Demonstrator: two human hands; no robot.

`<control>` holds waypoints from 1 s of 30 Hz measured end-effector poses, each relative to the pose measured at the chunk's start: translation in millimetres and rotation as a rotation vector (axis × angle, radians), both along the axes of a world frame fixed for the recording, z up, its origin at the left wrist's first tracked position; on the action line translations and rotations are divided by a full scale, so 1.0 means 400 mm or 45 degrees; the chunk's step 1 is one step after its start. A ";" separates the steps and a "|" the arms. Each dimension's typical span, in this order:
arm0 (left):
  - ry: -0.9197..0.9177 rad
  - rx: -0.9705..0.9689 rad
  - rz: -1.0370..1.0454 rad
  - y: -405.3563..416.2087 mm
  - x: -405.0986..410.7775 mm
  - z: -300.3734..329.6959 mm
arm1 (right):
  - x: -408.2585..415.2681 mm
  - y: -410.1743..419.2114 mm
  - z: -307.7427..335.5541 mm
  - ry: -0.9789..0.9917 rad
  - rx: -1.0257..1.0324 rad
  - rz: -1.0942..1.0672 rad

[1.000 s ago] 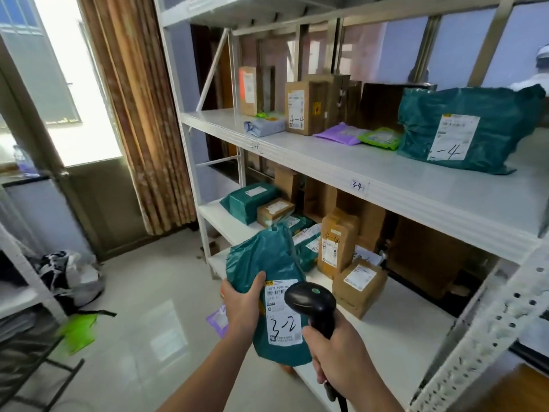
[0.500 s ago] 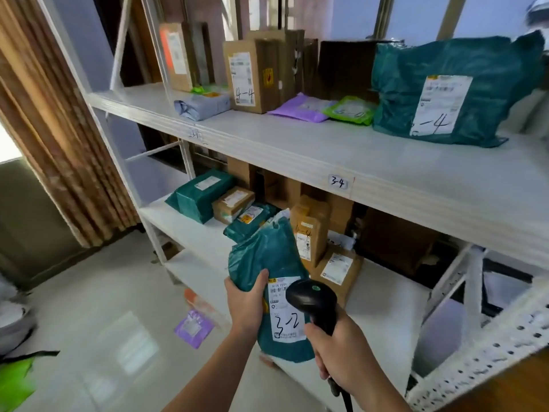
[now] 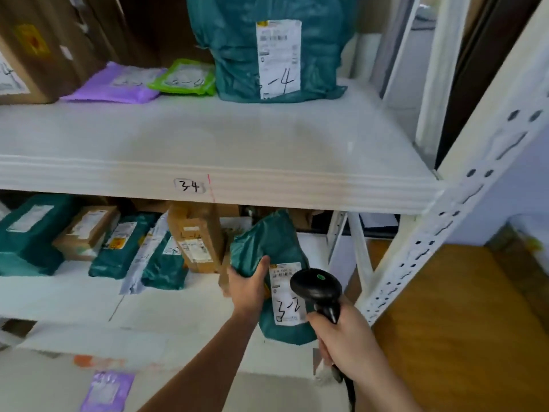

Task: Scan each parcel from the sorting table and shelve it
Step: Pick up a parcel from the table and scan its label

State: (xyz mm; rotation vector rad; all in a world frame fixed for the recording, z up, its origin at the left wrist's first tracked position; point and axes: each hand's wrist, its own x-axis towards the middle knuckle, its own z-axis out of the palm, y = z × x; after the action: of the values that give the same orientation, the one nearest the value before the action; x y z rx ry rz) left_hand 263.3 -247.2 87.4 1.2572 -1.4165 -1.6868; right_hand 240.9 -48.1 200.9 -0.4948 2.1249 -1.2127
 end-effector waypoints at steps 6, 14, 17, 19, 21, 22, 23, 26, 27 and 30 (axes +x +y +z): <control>-0.112 0.000 -0.174 -0.031 -0.169 -0.082 | -0.124 0.004 -0.049 0.098 -0.007 -0.051; -0.393 -0.089 -0.233 -0.121 -0.265 -0.139 | -0.200 -0.061 -0.104 0.072 0.007 -0.095; -0.470 -0.095 -0.216 -0.156 -0.299 -0.153 | -0.216 -0.075 -0.115 0.042 0.003 -0.108; -0.492 -0.062 -0.197 -0.182 -0.324 -0.169 | -0.222 -0.079 -0.122 0.013 -0.017 -0.118; -0.540 -0.062 -0.194 -0.206 -0.350 -0.189 | -0.226 -0.079 -0.129 -0.014 -0.028 -0.135; -0.574 -0.076 -0.216 -0.219 -0.366 -0.204 | -0.227 -0.078 -0.132 -0.019 -0.027 -0.140; -0.608 -0.086 -0.248 -0.230 -0.381 -0.214 | -0.228 -0.078 -0.136 -0.023 -0.026 -0.144; -0.654 -0.102 -0.349 -0.253 -0.424 -0.216 | -0.232 -0.075 -0.144 -0.005 -0.027 -0.164; -0.650 -0.113 -0.382 -0.251 -0.432 -0.200 | -0.233 -0.073 -0.147 0.003 -0.021 -0.171; -0.633 -0.127 -0.471 -0.252 -0.450 -0.182 | -0.233 -0.066 -0.156 0.030 0.001 -0.170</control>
State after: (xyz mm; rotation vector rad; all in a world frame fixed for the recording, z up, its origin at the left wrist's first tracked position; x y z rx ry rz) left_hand 83.1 -348.1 14.8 1.4937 -2.1096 -1.5617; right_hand 147.9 -74.5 138.4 -0.3729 2.2079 -1.2853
